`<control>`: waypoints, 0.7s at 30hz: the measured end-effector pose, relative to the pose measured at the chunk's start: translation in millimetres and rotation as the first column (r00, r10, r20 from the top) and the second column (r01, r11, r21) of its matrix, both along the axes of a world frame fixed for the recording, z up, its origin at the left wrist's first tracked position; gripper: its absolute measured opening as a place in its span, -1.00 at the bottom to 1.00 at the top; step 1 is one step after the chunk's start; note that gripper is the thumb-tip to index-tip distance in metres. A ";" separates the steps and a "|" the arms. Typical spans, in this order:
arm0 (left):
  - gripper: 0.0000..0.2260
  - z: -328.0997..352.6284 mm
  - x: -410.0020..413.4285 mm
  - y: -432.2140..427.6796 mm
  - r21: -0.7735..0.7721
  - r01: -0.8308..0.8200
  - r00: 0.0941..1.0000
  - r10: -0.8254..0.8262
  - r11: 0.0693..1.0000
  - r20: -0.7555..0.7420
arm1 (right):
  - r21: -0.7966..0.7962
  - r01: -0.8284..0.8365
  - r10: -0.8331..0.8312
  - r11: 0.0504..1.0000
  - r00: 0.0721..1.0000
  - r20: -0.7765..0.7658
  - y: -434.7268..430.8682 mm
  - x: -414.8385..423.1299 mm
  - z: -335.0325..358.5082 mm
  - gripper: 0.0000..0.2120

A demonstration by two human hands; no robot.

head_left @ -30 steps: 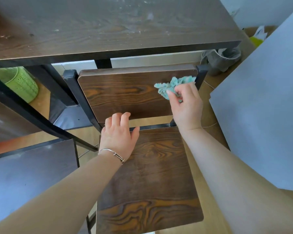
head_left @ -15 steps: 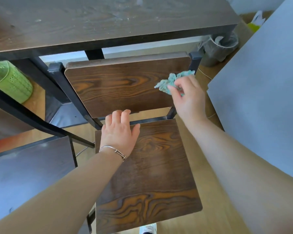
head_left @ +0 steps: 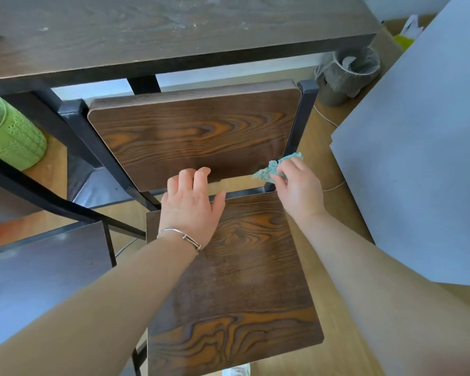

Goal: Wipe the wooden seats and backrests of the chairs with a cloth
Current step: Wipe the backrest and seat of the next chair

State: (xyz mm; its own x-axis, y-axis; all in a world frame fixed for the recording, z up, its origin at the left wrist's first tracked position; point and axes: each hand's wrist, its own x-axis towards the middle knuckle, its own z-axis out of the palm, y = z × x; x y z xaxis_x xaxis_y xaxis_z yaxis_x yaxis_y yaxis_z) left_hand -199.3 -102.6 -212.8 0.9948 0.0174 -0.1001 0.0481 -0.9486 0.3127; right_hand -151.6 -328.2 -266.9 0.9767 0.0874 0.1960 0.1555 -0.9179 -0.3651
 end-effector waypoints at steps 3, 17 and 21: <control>-0.52 -5.7 -4.6 -1.9 0.000 0.009 1.000 -0.009 1.000 -0.022 | 0.101 0.042 -0.048 0.994 0.997 0.062 -1.4 9.0 25.0 -0.85; -0.50 -11.6 4.2 -18.6 -0.015 0.032 0.999 -0.033 0.999 -0.037 | 0.204 -0.006 -0.064 0.979 0.941 0.333 -13.8 37.2 72.7 -0.82; -0.50 -13.4 6.4 -16.8 -0.010 0.040 0.998 -0.040 0.999 -0.041 | 0.201 0.014 -0.052 0.980 0.981 0.186 -14.1 20.0 29.8 -0.84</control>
